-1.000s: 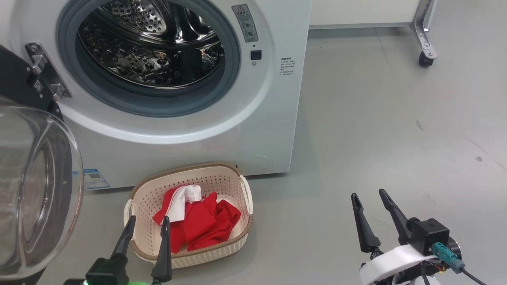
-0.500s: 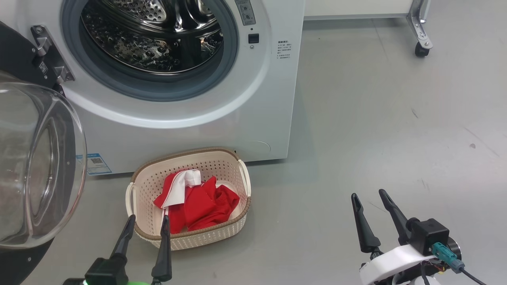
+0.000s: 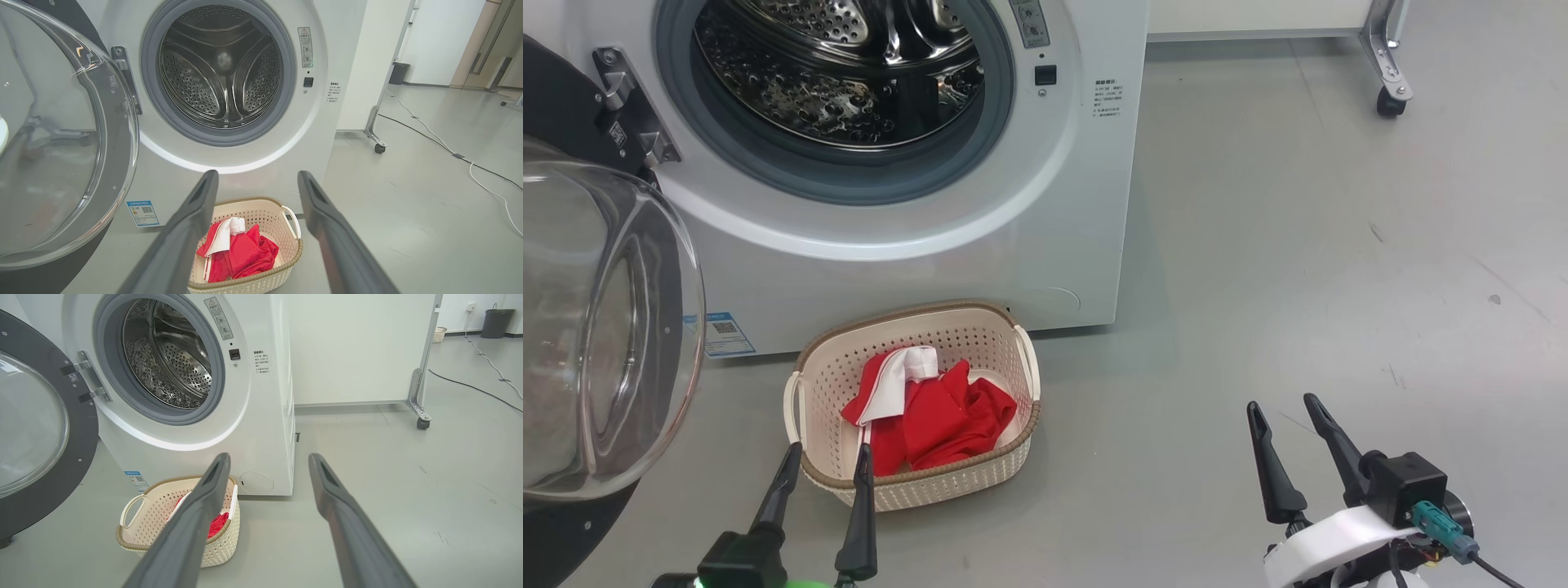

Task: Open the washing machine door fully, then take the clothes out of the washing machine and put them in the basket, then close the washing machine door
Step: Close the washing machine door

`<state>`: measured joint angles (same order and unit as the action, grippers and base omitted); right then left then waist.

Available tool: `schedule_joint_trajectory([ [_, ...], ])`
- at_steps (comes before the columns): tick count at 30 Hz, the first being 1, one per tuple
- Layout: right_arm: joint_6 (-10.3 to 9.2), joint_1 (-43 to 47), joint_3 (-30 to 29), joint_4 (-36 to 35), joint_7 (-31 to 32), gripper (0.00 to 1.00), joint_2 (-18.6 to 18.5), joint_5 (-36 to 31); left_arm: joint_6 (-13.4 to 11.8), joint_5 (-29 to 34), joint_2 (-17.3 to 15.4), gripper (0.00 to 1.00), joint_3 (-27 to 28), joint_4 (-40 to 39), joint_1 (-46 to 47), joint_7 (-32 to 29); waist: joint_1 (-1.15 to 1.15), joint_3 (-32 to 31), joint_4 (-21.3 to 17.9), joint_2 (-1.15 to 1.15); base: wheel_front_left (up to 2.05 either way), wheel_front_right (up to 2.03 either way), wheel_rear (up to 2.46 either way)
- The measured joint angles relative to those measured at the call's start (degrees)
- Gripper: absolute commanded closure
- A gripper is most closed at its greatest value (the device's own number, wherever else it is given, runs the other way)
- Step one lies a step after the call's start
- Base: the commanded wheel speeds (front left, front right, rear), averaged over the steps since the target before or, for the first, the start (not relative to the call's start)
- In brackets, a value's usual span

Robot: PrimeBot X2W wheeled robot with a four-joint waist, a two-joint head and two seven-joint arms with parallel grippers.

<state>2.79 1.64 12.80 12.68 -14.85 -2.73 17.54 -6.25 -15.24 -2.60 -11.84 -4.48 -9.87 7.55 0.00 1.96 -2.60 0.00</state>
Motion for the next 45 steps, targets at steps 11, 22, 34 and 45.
schedule_joint_trajectory([
  [11, -0.49, 0.00, 0.04, 0.27, 0.15, 0.00, -0.01, 0.01, 0.00, 0.00, 0.00, 0.00, -0.07, -0.03, -0.04, 0.00, 0.00, -0.50, 0.11, 0.00, 0.00, 0.00, 0.00],
  [22, -0.94, 0.11, -0.81, 0.30, 0.16, 0.00, -0.66, 0.09, -0.01, 0.14, -0.01, 0.00, -1.00, -0.07, -0.06, 0.08, 0.00, -0.98, 1.71, 0.00, 0.00, 0.00, 0.00],
  [34, -1.36, 0.39, -1.19, -0.83, 0.16, 0.00, -1.13, 0.08, -0.09, 0.13, -0.02, 0.00, -1.18, -0.11, 0.03, 0.30, 0.00, -1.01, 7.41, 0.00, 0.00, 0.00, 0.00],
  [45, -1.34, 0.42, -0.68, -1.71, 0.49, 0.00, -1.34, 0.08, -0.29, -0.38, -0.05, 0.00, -0.52, 0.02, 0.06, 1.13, 0.00, -0.88, 14.97, 0.00, 0.00, 0.00, 0.00],
])
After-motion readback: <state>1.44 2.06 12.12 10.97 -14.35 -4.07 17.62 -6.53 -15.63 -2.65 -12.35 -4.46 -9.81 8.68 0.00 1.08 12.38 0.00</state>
